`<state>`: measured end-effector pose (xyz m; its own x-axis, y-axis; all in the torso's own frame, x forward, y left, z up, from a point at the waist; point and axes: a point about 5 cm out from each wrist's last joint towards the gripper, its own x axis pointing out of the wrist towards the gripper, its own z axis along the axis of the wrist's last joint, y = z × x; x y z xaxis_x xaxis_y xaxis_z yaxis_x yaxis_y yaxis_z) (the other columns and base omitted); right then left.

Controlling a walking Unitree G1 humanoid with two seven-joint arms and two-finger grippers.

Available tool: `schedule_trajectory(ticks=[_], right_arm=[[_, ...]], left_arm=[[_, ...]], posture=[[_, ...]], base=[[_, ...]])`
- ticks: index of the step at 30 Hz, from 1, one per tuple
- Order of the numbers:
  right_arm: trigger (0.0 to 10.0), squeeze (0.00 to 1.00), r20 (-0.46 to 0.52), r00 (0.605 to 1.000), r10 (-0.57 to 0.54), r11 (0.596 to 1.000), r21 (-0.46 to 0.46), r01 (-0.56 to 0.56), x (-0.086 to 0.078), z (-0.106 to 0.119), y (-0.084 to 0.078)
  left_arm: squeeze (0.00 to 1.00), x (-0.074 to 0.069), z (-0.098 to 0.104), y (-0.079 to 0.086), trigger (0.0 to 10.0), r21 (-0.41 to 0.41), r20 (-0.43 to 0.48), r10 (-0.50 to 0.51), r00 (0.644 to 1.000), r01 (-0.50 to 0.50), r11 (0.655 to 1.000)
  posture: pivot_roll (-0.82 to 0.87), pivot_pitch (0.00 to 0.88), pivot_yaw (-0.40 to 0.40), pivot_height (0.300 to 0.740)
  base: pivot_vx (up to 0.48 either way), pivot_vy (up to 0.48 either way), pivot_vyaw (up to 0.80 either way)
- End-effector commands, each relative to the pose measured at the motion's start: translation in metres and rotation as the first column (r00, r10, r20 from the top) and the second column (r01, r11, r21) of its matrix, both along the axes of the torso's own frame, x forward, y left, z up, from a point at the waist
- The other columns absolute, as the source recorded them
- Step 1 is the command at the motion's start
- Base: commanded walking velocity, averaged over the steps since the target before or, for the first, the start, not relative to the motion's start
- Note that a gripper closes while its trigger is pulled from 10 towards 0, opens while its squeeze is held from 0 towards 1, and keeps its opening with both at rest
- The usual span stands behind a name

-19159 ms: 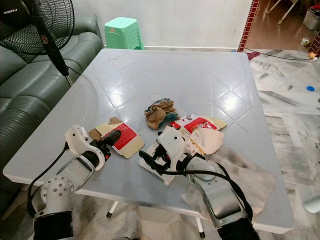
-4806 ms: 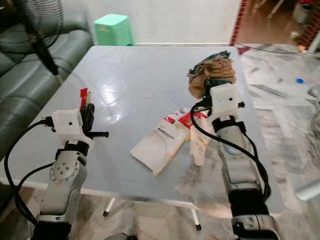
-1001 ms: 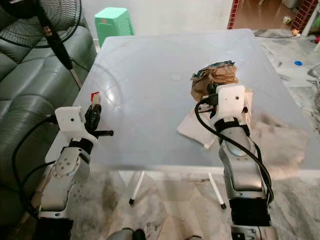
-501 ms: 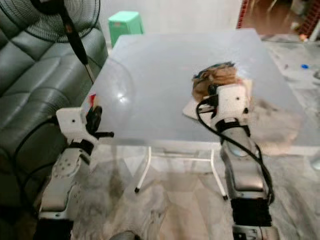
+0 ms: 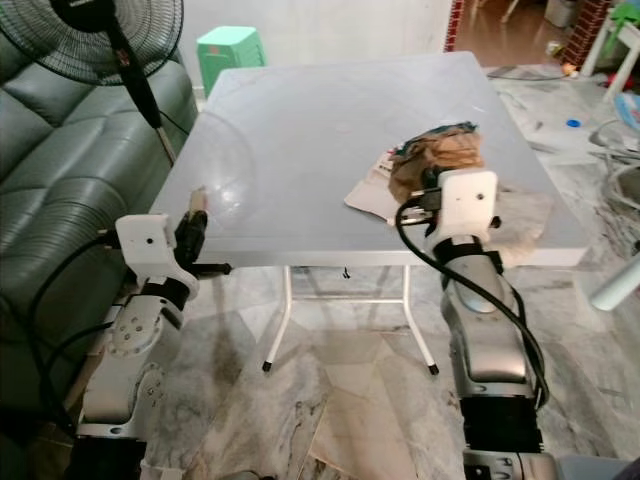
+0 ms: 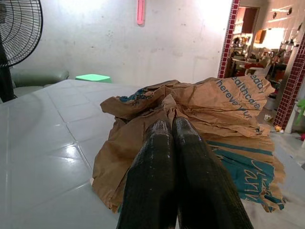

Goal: Picking trash to rubbish bin

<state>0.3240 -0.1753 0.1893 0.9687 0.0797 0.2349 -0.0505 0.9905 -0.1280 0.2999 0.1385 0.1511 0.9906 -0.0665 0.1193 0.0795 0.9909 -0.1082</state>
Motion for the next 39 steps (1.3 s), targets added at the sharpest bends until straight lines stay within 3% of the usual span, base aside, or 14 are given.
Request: schedule_trajectory(ticks=[1, 5, 23, 28, 29, 30, 31, 32, 33, 35, 39], right_arm=[[0.0, 0.00, 0.009, 1.000, 0.008, 1.000, -0.006, -0.008, 0.0002, 0.0029, 0.0018], [0.0, 0.00, 0.010, 1.000, 0.008, 1.000, -0.006, -0.008, 0.0006, 0.0032, 0.0016], [0.0, 0.00, 0.009, 1.000, 0.004, 1.000, -0.006, -0.004, 0.0012, 0.0034, 0.0014], [0.2, 0.00, 0.006, 1.000, 0.005, 1.000, -0.007, -0.005, 0.0012, 0.0029, 0.0017], [1.3, 0.00, 0.004, 1.000, 0.005, 1.000, -0.009, -0.005, 0.0012, 0.0026, 0.0018], [8.1, 0.00, 0.002, 1.000, 0.005, 1.000, -0.010, -0.005, 0.0013, 0.0024, 0.0018], [10.0, 0.00, 0.000, 1.000, 0.002, 1.000, -0.013, -0.002, 0.0015, 0.0023, 0.0016], [10.0, 0.00, -0.002, 1.000, -0.001, 1.000, -0.015, 0.001, 0.0018, 0.0021, 0.0011], [10.0, 0.00, -0.003, 1.000, -0.001, 1.000, -0.016, 0.001, 0.0019, 0.0021, 0.0010], [10.0, 0.00, -0.003, 1.000, -0.002, 1.000, -0.015, 0.002, 0.0014, 0.0019, 0.0005], [10.0, 0.00, 0.000, 1.000, -0.001, 1.000, -0.018, 0.001, 0.0013, 0.0022, 0.0006]], left_arm=[[0.00, -0.0003, 0.0031, 0.0015, 1.3, 0.017, 0.012, -0.004, 1.000, 0.004, 1.000], [0.00, -0.0008, 0.0029, -0.0005, 0.9, 0.032, 0.014, -0.014, 1.000, 0.013, 0.999], [0.00, 0.0003, 0.0032, 0.0007, 1.3, 0.020, 0.013, -0.004, 1.000, 0.004, 1.000], [0.00, 0.0001, 0.0030, 0.0003, 2.3, 0.025, 0.013, -0.008, 1.000, 0.007, 1.000], [0.00, -0.0001, 0.0028, 0.0003, 2.4, 0.024, 0.013, -0.008, 1.000, 0.008, 1.000], [0.00, -0.0002, 0.0034, 0.0002, 3.2, 0.028, 0.021, -0.012, 1.000, 0.011, 1.000], [0.00, -0.0001, 0.0035, 0.0004, 3.5, 0.031, 0.024, -0.014, 1.000, 0.013, 0.999], [0.00, 0.0006, 0.0037, 0.0022, 2.5, 0.025, 0.025, -0.007, 1.000, 0.007, 1.000], [0.00, 0.0009, 0.0037, 0.0028, 2.5, 0.022, 0.023, -0.005, 1.000, 0.004, 1.000], [0.00, 0.0014, 0.0047, 0.0039, 1.4, 0.024, 0.028, -0.002, 1.000, 0.002, 1.000], [0.00, 0.0012, 0.0050, 0.0044, 1.1, 0.020, 0.031, -0.003, 1.000, 0.002, 1.000]], posture=[[-0.03, 0.051, 0.064, 0.740], [-0.03, 0.050, 0.064, 0.740], [-0.03, 0.049, 0.064, 0.740], [-0.03, 0.050, 0.064, 0.740], [-0.03, 0.050, 0.064, 0.740], [-0.03, 0.050, 0.064, 0.740], [-0.03, 0.050, 0.064, 0.740], [-0.03, 0.051, 0.065, 0.740], [-0.03, 0.051, 0.065, 0.740], [-0.03, 0.053, 0.064, 0.740], [-0.03, 0.053, 0.064, 0.740]], base=[[0.000, 0.000, 0.00], [-0.152, 0.000, 0.00], [-0.318, 0.000, 0.00], [-0.099, 0.000, 0.00], [0.000, 0.000, 0.00], [0.000, 0.000, 0.00], [0.000, 0.000, 0.00], [0.000, 0.000, 0.00], [0.000, 0.000, 0.00], [0.000, 0.000, 0.00], [0.000, 0.000, 0.00]])
